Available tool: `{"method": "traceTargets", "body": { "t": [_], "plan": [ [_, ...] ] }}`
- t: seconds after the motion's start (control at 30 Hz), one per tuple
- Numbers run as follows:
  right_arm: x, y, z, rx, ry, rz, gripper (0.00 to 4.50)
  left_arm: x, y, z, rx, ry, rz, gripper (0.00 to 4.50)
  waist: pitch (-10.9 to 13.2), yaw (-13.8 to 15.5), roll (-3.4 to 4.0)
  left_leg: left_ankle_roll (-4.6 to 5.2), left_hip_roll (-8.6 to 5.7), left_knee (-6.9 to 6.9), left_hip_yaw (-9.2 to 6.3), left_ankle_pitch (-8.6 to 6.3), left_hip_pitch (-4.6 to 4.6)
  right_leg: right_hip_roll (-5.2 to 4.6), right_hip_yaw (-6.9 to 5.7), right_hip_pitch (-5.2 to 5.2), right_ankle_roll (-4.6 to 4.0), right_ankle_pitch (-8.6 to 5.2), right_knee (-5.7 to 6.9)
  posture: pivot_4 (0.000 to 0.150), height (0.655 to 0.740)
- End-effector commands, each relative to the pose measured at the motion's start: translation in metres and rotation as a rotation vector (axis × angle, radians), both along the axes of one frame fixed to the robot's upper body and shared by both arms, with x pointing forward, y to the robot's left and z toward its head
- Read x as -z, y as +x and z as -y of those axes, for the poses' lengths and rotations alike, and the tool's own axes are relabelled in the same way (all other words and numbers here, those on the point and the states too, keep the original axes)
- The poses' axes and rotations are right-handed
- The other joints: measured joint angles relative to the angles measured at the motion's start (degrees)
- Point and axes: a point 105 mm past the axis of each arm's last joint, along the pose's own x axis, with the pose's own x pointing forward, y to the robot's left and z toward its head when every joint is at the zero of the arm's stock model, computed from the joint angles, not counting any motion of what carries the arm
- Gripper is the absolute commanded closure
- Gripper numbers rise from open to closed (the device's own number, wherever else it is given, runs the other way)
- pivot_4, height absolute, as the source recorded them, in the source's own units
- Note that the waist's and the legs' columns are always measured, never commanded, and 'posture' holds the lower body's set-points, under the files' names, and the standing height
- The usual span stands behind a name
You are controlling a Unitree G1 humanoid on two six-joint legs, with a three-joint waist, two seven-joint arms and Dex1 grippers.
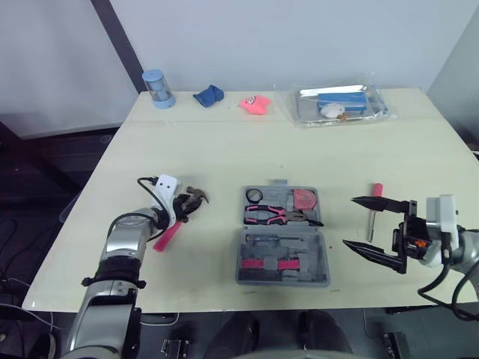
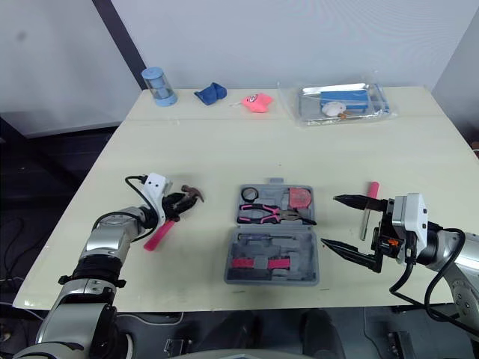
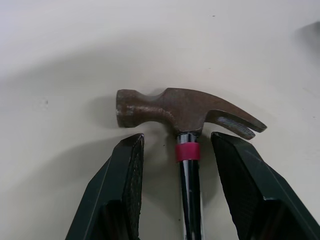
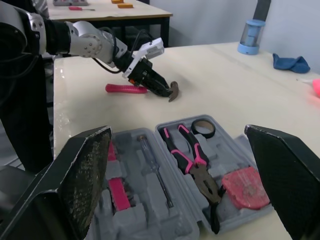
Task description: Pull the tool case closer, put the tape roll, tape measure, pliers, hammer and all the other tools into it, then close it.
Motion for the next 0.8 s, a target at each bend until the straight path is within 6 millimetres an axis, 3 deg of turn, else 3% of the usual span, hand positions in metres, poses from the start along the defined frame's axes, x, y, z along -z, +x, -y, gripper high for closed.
{"method": "traceTargets", "body": {
  "t": [0.03, 0.07, 0.13, 0.57, 0.8],
  "plan": [
    [-0.009, -0.003, -0.004, -0.031, -0.001, 0.032, 0.00, 0.001, 0.000, 0.003, 0.018, -0.009, -0.003, 3.57, 0.0, 0.0, 0.00, 0.00, 0.00, 0.00, 0.00, 0.00, 0.00, 0.00, 0.00, 0.00, 0.00, 0.00, 0.00, 0.150, 0.7400],
    [-0.009, -0.003, -0.004, -0.033, -0.002, 0.031, 0.00, 0.001, 0.000, 0.003, 0.018, -0.011, -0.003, 4.19, 0.0, 0.0, 0.00, 0.00, 0.00, 0.00, 0.00, 0.00, 0.00, 0.00, 0.00, 0.00, 0.00, 0.00, 0.00, 0.150, 0.7400],
    [-0.009, -0.002, -0.005, -0.034, -0.003, 0.031, 0.00, 0.001, -0.001, 0.002, 0.019, -0.013, -0.004, 4.48, 0.0, 0.0, 0.00, 0.00, 0.00, 0.00, 0.00, 0.00, 0.01, 0.00, 0.01, 0.00, 0.00, 0.00, 0.01, 0.150, 0.7400],
    [-0.010, -0.002, -0.009, -0.040, 0.002, 0.028, 0.00, -0.003, -0.005, 0.001, 0.046, -0.014, 0.013, 4.49, 0.0, 0.0, 0.00, 0.00, 0.00, 0.00, 0.00, 0.00, 0.00, -0.02, 0.01, 0.00, 0.00, 0.00, 0.00, 0.150, 0.7400],
    [-0.010, -0.003, -0.011, -0.044, 0.007, 0.026, 0.00, -0.013, -0.022, -0.001, 0.148, 0.000, 0.022, 4.49, 0.0, -0.4, -0.02, 0.00, 0.03, -0.01, 0.00, 0.00, -0.01, -0.04, 0.05, -0.03, 0.00, 0.00, -0.03, 0.150, 0.7400]
  ]
}}
